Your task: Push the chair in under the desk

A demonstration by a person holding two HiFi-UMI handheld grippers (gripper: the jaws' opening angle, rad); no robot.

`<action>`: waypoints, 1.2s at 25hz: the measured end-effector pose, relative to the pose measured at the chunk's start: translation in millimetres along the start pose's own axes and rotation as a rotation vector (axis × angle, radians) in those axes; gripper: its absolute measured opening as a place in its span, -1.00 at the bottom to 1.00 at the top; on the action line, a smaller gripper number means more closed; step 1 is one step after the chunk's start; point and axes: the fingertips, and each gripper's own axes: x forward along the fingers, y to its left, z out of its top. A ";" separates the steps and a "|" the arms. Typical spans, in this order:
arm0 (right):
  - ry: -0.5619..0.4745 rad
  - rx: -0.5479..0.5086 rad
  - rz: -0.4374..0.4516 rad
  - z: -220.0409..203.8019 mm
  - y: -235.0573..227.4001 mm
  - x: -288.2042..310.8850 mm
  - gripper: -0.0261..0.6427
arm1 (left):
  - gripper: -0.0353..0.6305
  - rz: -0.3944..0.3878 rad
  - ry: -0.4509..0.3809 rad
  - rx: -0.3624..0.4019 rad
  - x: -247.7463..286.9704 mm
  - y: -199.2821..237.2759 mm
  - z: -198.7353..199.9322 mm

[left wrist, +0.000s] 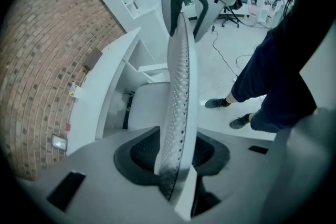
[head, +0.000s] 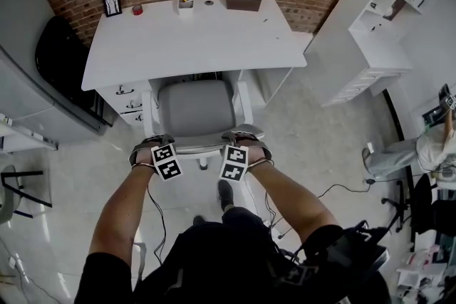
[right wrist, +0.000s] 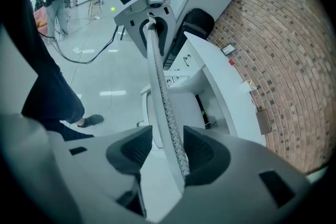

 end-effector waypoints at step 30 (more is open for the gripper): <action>-0.593 0.698 -0.194 64.9 70.4 -235.7 -0.89 | -0.87 0.206 -1.035 -0.912 -275.1 -65.0 37.2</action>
